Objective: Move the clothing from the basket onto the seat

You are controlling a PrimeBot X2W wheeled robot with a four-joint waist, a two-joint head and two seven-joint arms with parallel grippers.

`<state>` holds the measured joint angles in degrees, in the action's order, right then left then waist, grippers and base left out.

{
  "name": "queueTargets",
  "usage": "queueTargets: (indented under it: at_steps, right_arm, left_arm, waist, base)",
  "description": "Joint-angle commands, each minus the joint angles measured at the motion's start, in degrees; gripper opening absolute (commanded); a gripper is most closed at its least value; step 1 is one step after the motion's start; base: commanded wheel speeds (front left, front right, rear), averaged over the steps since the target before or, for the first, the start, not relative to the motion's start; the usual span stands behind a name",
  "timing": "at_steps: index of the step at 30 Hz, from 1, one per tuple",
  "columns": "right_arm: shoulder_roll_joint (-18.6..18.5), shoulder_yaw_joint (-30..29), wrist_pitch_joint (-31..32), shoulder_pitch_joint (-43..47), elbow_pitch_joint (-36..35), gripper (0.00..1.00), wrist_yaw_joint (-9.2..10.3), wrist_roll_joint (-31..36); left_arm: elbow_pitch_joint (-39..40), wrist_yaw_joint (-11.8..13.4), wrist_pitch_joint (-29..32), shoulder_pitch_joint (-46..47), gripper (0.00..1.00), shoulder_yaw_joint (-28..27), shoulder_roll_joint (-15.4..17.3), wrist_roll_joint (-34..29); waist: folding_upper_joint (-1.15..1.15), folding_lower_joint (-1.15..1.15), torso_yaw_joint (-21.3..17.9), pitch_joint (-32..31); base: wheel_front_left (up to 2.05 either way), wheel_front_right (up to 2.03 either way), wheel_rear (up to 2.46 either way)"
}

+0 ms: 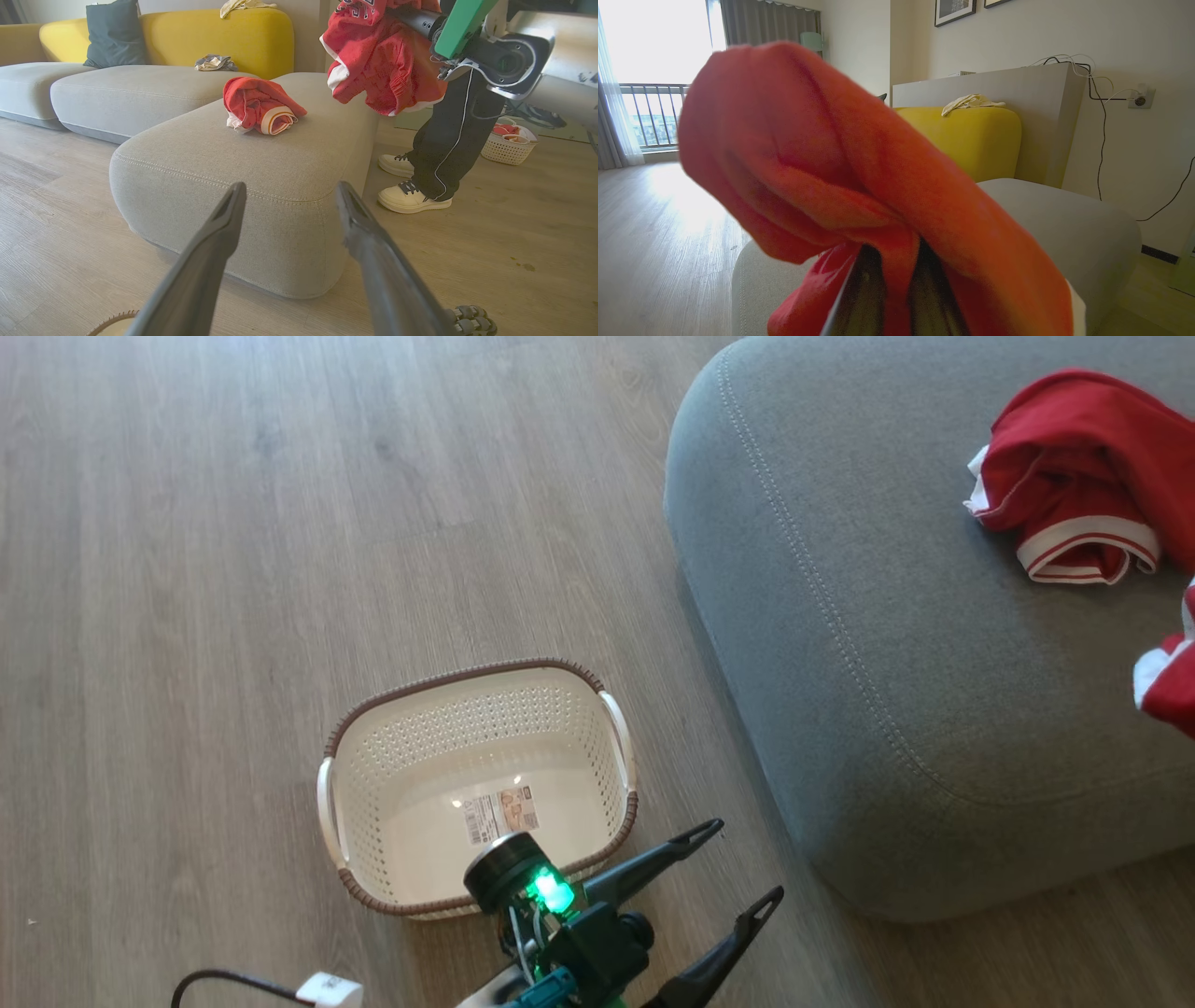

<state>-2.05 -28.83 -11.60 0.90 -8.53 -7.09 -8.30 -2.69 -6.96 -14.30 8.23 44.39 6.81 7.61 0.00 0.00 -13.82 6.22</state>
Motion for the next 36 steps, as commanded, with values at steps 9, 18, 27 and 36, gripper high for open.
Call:
queueTargets:
  at_steps: [9,18,27,36]
  right_arm:
    - [-0.8,0.2,-0.8,-1.3,-1.7,0.0,-0.4,-1.1]
    - [-0.8,-2.5,0.0,-7.9,-2.4,0.0,-0.4,-2.3]
    - [-1.8,-6.4,4.6,-22.9,-3.9,0.0,-0.4,-1.8]
    - [-8.1,-9.9,11.9,-38.8,-2.1,0.0,-0.4,-1.6]
  left_arm:
    - [2.4,-0.4,-0.7,1.2,1.0,-1.4,-0.2,-0.2]
    - [4.3,-0.5,-0.7,2.0,1.0,-2.1,2.7,-0.5]
    - [10.2,-0.5,-0.7,4.4,1.0,-1.6,9.7,-0.7]
    - [15.2,-0.5,-0.7,6.7,1.0,-0.6,15.3,-1.3]
  waist:
    - [0.0,0.0,1.0,1.1]
    - [0.0,0.0,1.9,6.0]
    - [0.0,0.0,2.0,17.5]
    - [0.0,0.0,2.4,25.9]
  base:
    - [0.0,0.0,0.0]
    - [0.0,0.0,0.0]
    - [0.0,0.0,0.0]
    - [0.0,0.0,0.0]
